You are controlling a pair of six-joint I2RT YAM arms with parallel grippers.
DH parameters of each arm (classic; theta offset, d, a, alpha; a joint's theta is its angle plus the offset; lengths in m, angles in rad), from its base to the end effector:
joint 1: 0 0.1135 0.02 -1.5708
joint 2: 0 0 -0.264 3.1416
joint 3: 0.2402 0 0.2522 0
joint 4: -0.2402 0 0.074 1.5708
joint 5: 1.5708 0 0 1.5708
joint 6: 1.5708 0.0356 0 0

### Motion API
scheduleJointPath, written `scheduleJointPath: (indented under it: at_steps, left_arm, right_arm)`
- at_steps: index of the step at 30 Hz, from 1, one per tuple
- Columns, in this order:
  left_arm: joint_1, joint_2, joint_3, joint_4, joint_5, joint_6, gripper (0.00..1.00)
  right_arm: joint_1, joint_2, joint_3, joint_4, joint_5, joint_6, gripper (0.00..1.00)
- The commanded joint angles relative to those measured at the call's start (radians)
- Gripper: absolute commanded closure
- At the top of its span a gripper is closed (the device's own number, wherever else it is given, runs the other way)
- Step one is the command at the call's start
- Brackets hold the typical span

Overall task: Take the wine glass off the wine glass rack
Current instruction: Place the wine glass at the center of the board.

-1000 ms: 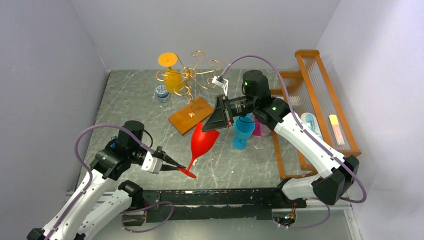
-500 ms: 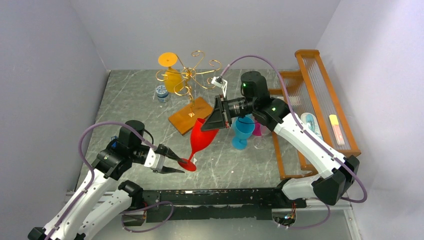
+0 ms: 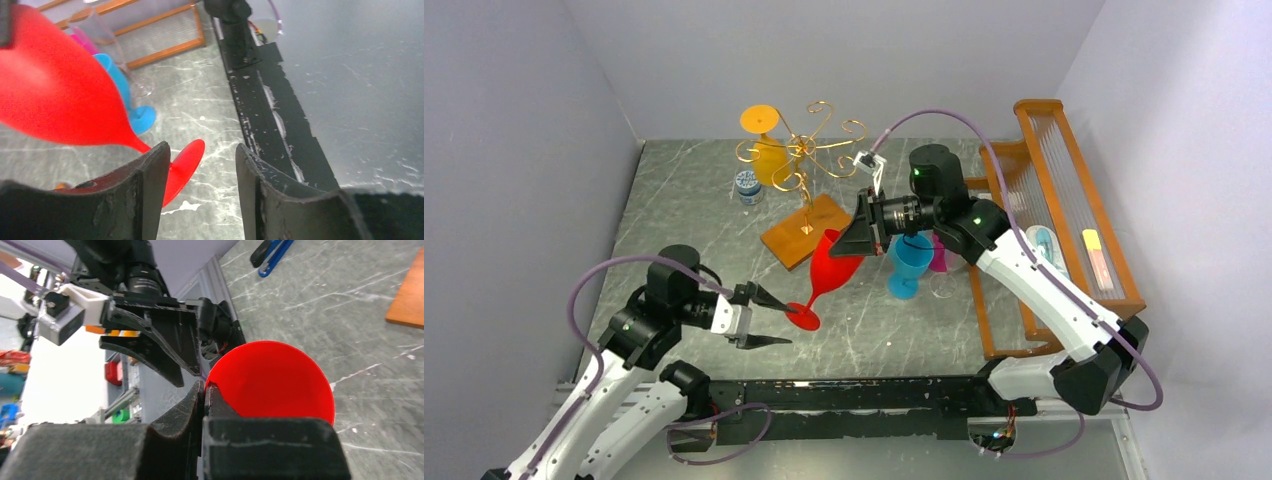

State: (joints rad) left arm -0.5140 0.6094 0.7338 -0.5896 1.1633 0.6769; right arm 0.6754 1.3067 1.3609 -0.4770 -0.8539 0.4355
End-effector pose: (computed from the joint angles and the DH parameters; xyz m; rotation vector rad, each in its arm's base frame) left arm 0.0866 -0.0864 0.3150 1.5590 1.0437 -1.0521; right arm 0.2027 0.1968 0.4016 -0.8628 2.0068 1.5246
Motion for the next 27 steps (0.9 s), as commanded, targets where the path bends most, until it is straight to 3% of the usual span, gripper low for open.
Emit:
scheduleJointPath:
  at_steps: [1,8,14,27]
  left_arm:
    - [0.004,-0.078,-0.038,0.199,-0.176,-0.218,0.4]
    - [0.004,-0.18,-0.109,0.379,-0.447,-0.432,0.17]
    - [0.004,-0.203,-0.102,0.367,-0.724,-0.504,0.04]
    - [0.004,-0.183,-0.073,0.311,-1.224,-0.775,0.03]
  right_arm:
    - [0.003,-0.043,-0.011,-0.035,0.101,-0.055,1.0]
    - [0.009,-0.133,-0.099,0.015,0.209,-0.081,1.0]
    - [0.018,-0.17,-0.13,0.032,0.273,-0.114,1.0]
    - [0.146,-0.164,-0.15,0.005,0.46,-0.174,1.0]
